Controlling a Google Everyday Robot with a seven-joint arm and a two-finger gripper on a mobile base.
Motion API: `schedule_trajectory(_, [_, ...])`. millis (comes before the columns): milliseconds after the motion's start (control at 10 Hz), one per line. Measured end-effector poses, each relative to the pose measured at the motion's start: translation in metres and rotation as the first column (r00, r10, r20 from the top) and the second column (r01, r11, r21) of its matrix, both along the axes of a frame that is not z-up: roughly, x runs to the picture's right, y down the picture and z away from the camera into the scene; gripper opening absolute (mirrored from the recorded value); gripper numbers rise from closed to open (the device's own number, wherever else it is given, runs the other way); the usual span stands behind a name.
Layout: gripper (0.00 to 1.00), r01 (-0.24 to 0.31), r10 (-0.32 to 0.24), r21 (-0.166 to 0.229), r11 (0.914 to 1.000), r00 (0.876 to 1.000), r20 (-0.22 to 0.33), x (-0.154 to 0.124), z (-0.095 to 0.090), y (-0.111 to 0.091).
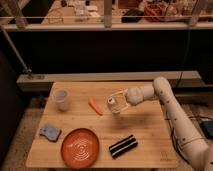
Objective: Stand the bottle upright
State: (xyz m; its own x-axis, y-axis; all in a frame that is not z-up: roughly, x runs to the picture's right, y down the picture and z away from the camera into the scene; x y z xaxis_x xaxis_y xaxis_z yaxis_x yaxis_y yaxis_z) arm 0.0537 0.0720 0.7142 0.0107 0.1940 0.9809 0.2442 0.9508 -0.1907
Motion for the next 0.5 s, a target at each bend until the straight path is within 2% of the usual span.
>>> schedule_trajectory(500, [0.05, 0.021, -0.021, 0.0, 0.9998, 1.0, 0.022, -0.0009, 0.0063, 0.0028])
